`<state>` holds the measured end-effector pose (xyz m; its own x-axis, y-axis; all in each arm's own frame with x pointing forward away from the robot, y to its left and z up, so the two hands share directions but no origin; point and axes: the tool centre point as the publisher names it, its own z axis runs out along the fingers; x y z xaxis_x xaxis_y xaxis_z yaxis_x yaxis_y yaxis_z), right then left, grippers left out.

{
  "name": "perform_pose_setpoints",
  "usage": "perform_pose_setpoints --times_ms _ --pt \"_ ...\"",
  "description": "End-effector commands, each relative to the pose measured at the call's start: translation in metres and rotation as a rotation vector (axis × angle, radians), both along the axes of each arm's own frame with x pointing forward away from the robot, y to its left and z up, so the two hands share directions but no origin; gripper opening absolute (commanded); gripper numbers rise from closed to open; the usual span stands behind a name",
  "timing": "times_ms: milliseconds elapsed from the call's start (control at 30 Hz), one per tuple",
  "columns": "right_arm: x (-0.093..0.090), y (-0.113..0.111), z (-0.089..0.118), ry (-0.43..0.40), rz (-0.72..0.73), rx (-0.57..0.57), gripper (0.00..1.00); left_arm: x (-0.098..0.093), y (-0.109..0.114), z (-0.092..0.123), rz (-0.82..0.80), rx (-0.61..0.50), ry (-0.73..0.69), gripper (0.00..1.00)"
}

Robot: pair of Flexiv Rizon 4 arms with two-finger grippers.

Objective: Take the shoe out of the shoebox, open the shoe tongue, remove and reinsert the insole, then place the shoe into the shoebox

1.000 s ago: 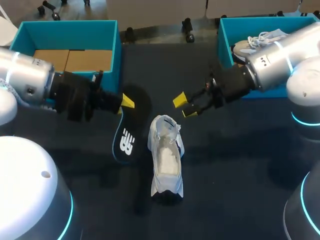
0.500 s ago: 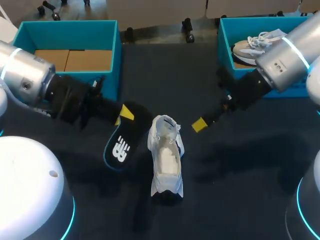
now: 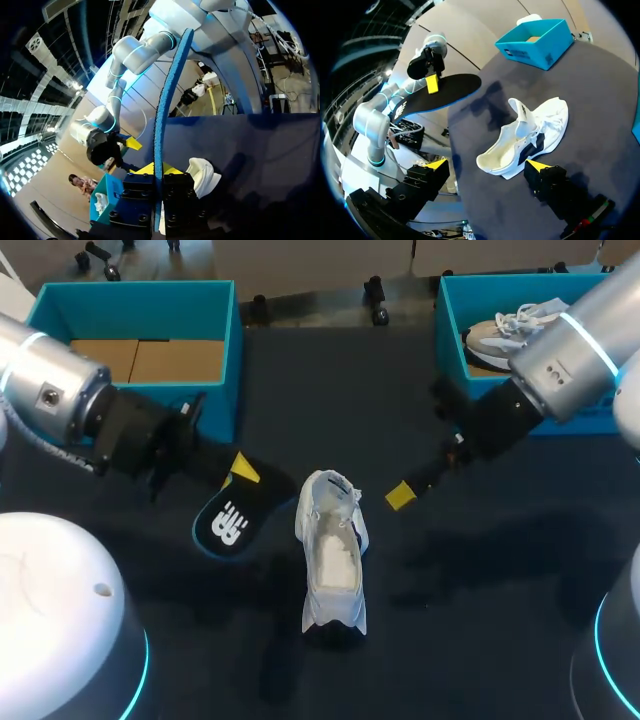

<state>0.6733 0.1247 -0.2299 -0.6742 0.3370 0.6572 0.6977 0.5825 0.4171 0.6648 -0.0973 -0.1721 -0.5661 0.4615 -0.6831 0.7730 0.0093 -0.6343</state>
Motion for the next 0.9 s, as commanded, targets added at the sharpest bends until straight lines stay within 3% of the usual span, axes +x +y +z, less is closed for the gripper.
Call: perform_pose_setpoints --times_ms 33,267,533,600,900 --pt "0.000 0.000 0.000 0.000 0.000 -0.002 1.00 0.001 -0.001 0.000 -0.002 0.003 0.000 0.00" --pt "-0.014 -0.001 -0.009 -0.125 0.088 -0.045 1.00 -0.014 -0.004 0.000 0.079 -0.050 0.128 0.00" --pt "-0.037 -0.008 -0.022 -0.177 0.155 -0.063 1.00 -0.033 -0.003 0.000 0.077 -0.071 0.179 0.00" --pt "-0.050 -0.002 -0.032 -0.203 0.221 -0.075 1.00 -0.043 -0.008 0.000 0.069 -0.071 0.217 0.00" --pt "-0.067 0.010 -0.056 -0.287 0.260 -0.074 1.00 -0.059 -0.019 -0.007 0.069 -0.118 0.349 0.00"
